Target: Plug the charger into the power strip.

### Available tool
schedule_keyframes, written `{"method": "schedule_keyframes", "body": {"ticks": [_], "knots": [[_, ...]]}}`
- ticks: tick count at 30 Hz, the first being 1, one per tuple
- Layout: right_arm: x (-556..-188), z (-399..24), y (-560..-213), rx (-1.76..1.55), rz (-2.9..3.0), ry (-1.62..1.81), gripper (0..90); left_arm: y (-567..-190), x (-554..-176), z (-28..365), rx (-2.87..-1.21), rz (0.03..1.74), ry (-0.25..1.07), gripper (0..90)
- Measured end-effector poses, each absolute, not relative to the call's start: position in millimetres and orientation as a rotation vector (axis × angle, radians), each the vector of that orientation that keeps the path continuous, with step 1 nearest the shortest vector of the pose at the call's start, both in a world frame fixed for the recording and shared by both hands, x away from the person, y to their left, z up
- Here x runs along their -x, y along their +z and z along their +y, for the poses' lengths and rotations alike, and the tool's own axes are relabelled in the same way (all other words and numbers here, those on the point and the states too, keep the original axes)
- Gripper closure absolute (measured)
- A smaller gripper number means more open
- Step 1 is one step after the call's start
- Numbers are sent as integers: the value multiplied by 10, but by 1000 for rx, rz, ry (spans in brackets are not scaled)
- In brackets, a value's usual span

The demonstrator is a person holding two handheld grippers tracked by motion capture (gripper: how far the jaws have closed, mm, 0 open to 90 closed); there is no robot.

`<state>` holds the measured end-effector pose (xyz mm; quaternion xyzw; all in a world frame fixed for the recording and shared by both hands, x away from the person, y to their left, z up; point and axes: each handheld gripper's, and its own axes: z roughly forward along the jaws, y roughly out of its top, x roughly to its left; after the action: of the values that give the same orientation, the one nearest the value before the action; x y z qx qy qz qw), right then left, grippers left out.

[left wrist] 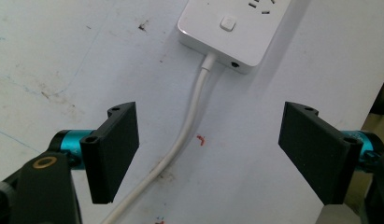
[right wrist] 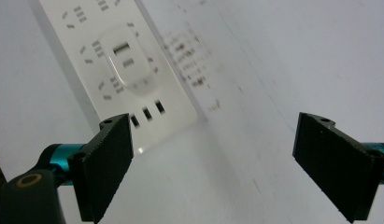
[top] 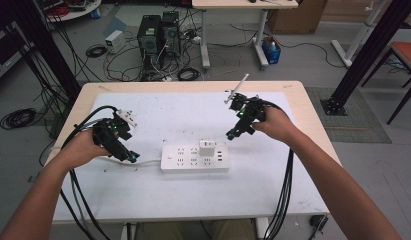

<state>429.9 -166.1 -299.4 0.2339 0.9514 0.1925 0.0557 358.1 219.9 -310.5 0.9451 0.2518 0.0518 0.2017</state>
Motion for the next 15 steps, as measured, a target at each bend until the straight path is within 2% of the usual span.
{"method": "schedule_keyframes", "body": {"ticks": [3,4,15], "knots": [[-4234,-1869,-2911,-762,2848,538,106,-3073,-3587,2201,-2654,694,149,204],[-4211,-1933,-2889,-787,2848,520,5,-3069,-3587,2194,-2659,687,153,204],[-3887,-2506,-2729,-892,2777,460,9,-2983,-3543,2158,-2675,668,184,204]]}}
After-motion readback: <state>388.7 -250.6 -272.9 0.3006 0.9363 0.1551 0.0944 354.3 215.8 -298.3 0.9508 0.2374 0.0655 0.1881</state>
